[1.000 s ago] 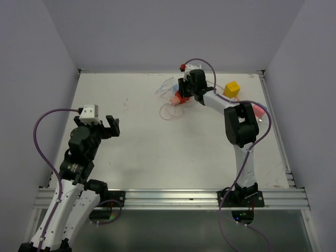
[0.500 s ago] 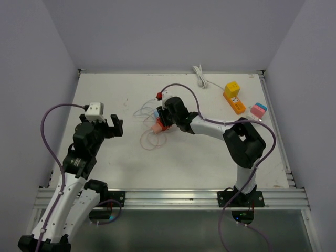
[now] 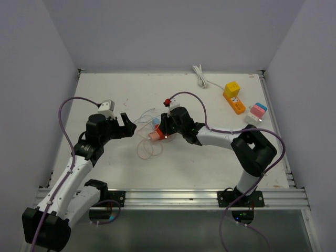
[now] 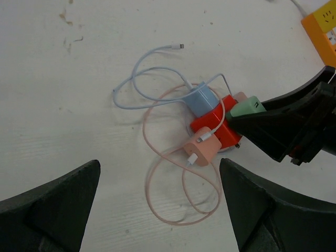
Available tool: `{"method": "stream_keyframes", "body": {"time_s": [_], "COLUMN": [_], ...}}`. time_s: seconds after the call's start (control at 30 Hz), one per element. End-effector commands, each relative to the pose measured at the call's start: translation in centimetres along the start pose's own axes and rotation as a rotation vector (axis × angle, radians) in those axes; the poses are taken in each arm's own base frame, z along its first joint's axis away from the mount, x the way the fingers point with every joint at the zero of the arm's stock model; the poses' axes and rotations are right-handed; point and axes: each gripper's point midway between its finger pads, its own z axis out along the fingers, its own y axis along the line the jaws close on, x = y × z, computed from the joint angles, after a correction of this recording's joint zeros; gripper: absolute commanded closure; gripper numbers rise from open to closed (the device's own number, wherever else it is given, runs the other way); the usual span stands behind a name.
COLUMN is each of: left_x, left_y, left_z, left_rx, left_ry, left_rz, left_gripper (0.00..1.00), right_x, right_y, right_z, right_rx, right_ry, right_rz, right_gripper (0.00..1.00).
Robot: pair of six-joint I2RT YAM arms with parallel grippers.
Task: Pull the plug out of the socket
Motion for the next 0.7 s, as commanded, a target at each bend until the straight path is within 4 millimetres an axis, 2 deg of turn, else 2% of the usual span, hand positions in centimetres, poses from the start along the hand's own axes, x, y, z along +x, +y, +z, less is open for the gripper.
{"method": "stream_keyframes", "body": {"time_s": [0.0,0.03,0.1,0.2,0.27,0.3,0.33,0.4,0.67], "left_x": [1.2,1.1,2.1,3.3,3.8,4.7,4.4,5.2,6.2], "left_y": [-2.2,-2.5,-2.6,-2.9,-2.9,-2.9,-3.2,-3.5,-4.6], "left_z": [1.1,1.3,2.0,2.9,3.6,3.8,4.4,4.8,7.0], "left_rx": [0.113,0.127,0.141,0.162,0.173,0.175,0.195,0.212,0.248], "left_ry": [0.044,0.039,0.071,0.103,0.109,0.136,0.119,0.145,0.191], "left_rz": [-0.137,-0.145,-0.178,-0.220,-0.241,-0.267,-0.272,-0.305,-0.412], "left_gripper": [0.00,0.00,0.00,0.00,0.00,0.00,0.00,0.00,0.00], "right_x": [1.9,2.0,2.0,2.1,2.2,2.3,2.2,2.3,2.6], "right_y": [1.1,1.4,1.4,1.7,1.9,1.9,2.0,2.1,2.7], "right_z": [-0.6,-0.6,-0.6,-0.6,-0.6,-0.6,-0.6,-0.5,-0.5], "right_rx": [-0.051,-0.069,-0.072,-0.083,-0.072,-0.072,-0.073,-0.081,-0.107], "right_ry": [0.059,0.064,0.066,0.072,0.070,0.071,0.072,0.076,0.072], "right_rz": [0.073,0.075,0.072,0.059,0.043,0.040,0.042,0.053,0.099], "right_gripper": [1.00,1.00,1.00,0.92,0.93,0.95,0.97,1.00,1.00]}}
